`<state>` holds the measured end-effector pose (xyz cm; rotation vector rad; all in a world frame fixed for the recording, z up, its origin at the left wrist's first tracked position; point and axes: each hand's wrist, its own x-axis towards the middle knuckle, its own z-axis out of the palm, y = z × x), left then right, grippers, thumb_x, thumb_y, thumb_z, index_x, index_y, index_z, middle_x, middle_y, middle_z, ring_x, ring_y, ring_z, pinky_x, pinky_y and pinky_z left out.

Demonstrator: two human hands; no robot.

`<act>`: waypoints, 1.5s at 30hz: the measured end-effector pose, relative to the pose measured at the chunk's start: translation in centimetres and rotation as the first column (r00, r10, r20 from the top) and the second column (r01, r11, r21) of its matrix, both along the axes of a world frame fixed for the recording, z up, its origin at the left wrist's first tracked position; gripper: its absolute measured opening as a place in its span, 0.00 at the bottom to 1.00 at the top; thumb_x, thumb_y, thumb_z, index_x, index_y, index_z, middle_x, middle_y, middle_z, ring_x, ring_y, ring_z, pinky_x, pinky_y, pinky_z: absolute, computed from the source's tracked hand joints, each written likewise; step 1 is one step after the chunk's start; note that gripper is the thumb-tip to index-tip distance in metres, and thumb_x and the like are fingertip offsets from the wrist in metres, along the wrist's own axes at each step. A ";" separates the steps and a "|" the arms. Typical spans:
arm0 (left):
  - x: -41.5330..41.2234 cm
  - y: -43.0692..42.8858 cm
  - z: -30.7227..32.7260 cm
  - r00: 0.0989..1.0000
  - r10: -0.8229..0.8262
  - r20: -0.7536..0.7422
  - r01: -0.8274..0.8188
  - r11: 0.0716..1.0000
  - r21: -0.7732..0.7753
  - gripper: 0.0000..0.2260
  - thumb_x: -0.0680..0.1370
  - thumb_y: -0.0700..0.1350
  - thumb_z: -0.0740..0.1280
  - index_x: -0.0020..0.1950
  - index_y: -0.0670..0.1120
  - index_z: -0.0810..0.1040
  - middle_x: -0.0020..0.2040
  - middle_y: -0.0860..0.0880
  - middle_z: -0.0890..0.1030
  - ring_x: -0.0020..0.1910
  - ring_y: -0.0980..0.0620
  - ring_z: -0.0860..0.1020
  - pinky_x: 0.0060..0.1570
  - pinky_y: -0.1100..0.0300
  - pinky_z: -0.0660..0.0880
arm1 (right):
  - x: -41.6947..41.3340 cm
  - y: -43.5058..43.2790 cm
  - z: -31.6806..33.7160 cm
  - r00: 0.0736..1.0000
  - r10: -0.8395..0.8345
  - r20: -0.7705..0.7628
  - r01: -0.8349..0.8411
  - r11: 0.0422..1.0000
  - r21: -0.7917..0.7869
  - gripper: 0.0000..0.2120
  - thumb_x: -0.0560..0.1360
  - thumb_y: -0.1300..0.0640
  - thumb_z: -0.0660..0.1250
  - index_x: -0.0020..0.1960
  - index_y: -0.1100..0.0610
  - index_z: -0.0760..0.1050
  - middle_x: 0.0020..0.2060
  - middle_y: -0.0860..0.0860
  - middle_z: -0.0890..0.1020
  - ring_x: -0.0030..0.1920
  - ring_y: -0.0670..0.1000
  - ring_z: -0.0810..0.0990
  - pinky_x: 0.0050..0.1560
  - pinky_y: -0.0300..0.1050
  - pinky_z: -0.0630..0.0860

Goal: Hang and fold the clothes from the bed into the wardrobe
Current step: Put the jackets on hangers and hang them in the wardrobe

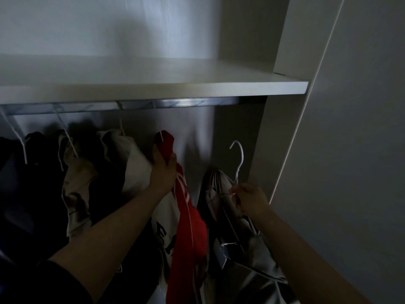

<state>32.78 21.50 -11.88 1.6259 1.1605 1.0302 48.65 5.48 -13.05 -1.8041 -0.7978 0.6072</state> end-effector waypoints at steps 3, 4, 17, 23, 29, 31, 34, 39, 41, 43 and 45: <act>-1.3 -0.8 -1.2 0.996 -0.084 -0.026 0.084 0.996 -0.006 0.29 0.82 0.56 0.52 0.79 0.49 0.42 0.77 0.44 0.58 0.72 0.43 0.64 0.69 0.57 0.60 | -0.3 0.2 0.1 1.000 0.009 0.016 -0.009 1.000 -0.022 0.18 0.78 0.65 0.59 0.30 0.56 0.75 0.21 0.47 0.75 0.19 0.41 0.71 0.26 0.35 0.66; -1.7 -1.0 -1.3 0.993 -0.109 -0.036 0.109 0.994 -0.002 0.29 0.82 0.56 0.51 0.79 0.49 0.43 0.77 0.45 0.59 0.72 0.43 0.64 0.68 0.58 0.59 | -0.5 0.3 0.2 1.000 0.015 0.020 -0.014 1.000 -0.028 0.19 0.77 0.65 0.59 0.30 0.56 0.76 0.21 0.47 0.75 0.19 0.41 0.71 0.26 0.36 0.66; -6.6 -1.8 -1.0 0.944 -0.018 -0.328 0.025 1.000 0.018 0.15 0.83 0.50 0.55 0.60 0.39 0.70 0.56 0.41 0.76 0.53 0.43 0.75 0.50 0.58 0.69 | -2.8 4.4 3.4 0.998 0.028 0.060 -0.030 0.999 0.034 0.13 0.78 0.67 0.58 0.43 0.65 0.80 0.28 0.51 0.76 0.27 0.46 0.74 0.30 0.36 0.68; -7.9 -2.6 -1.3 0.951 0.027 -0.309 0.010 0.993 0.118 0.12 0.83 0.48 0.56 0.55 0.40 0.72 0.48 0.48 0.75 0.47 0.50 0.73 0.43 0.61 0.65 | -3.5 6.7 3.6 0.984 0.033 0.173 -0.051 0.994 0.100 0.12 0.77 0.65 0.58 0.48 0.68 0.79 0.38 0.59 0.80 0.38 0.53 0.77 0.35 0.40 0.70; -7.4 -2.4 -1.3 0.925 0.067 -0.375 0.018 0.975 0.219 0.12 0.82 0.49 0.57 0.52 0.40 0.72 0.45 0.48 0.73 0.45 0.52 0.71 0.40 0.63 0.62 | -2.9 10.4 4.5 0.992 0.020 0.128 -0.044 0.982 0.181 0.12 0.78 0.64 0.57 0.50 0.69 0.78 0.43 0.64 0.80 0.42 0.57 0.76 0.46 0.53 0.75; -7.3 -1.7 -0.8 0.928 0.086 -0.361 0.004 0.970 0.242 0.12 0.82 0.50 0.57 0.52 0.42 0.72 0.42 0.51 0.74 0.42 0.52 0.73 0.37 0.63 0.64 | -2.7 11.7 5.0 0.991 0.005 0.133 -0.034 0.977 0.213 0.12 0.78 0.65 0.58 0.50 0.68 0.79 0.42 0.62 0.79 0.42 0.56 0.76 0.45 0.51 0.74; -7.7 -1.1 -0.7 0.937 0.094 -0.337 -0.002 0.964 0.265 0.10 0.82 0.50 0.57 0.48 0.45 0.71 0.37 0.52 0.74 0.35 0.57 0.72 0.32 0.65 0.64 | -2.6 13.7 5.5 0.989 0.004 0.147 -0.039 0.970 0.239 0.13 0.78 0.65 0.57 0.50 0.65 0.80 0.42 0.60 0.80 0.42 0.56 0.77 0.42 0.46 0.73; -7.7 -0.7 -1.0 0.948 0.087 -0.305 0.004 0.958 0.287 0.11 0.82 0.50 0.57 0.49 0.44 0.72 0.42 0.46 0.79 0.41 0.50 0.78 0.43 0.55 0.74 | -1.8 16.9 6.5 0.985 -0.021 0.169 -0.027 0.961 0.275 0.13 0.78 0.64 0.58 0.52 0.64 0.81 0.51 0.63 0.82 0.51 0.61 0.80 0.54 0.51 0.76; -7.3 -0.4 -0.7 0.947 0.099 -0.305 -0.008 0.959 0.285 0.13 0.82 0.51 0.57 0.54 0.42 0.73 0.45 0.44 0.81 0.43 0.46 0.79 0.47 0.52 0.77 | -1.2 18.2 6.9 0.986 -0.030 0.162 -0.017 0.960 0.279 0.13 0.79 0.63 0.59 0.53 0.64 0.81 0.52 0.63 0.82 0.53 0.62 0.80 0.56 0.51 0.76; -7.2 0.0 -0.4 0.946 0.132 -0.296 -0.041 0.955 0.295 0.13 0.82 0.51 0.58 0.56 0.41 0.72 0.46 0.43 0.81 0.40 0.47 0.80 0.43 0.56 0.76 | -0.7 19.5 6.8 0.989 -0.010 0.150 -0.030 0.964 0.263 0.13 0.79 0.62 0.59 0.54 0.65 0.81 0.51 0.63 0.82 0.52 0.61 0.80 0.53 0.51 0.76; -7.4 0.4 -0.6 0.941 0.150 -0.305 -0.052 0.950 0.308 0.13 0.82 0.51 0.58 0.57 0.42 0.72 0.45 0.44 0.82 0.37 0.51 0.79 0.38 0.60 0.75 | -0.5 20.7 5.6 0.990 0.022 0.140 -0.052 0.975 0.215 0.13 0.79 0.61 0.60 0.54 0.66 0.80 0.47 0.63 0.81 0.47 0.60 0.79 0.45 0.50 0.76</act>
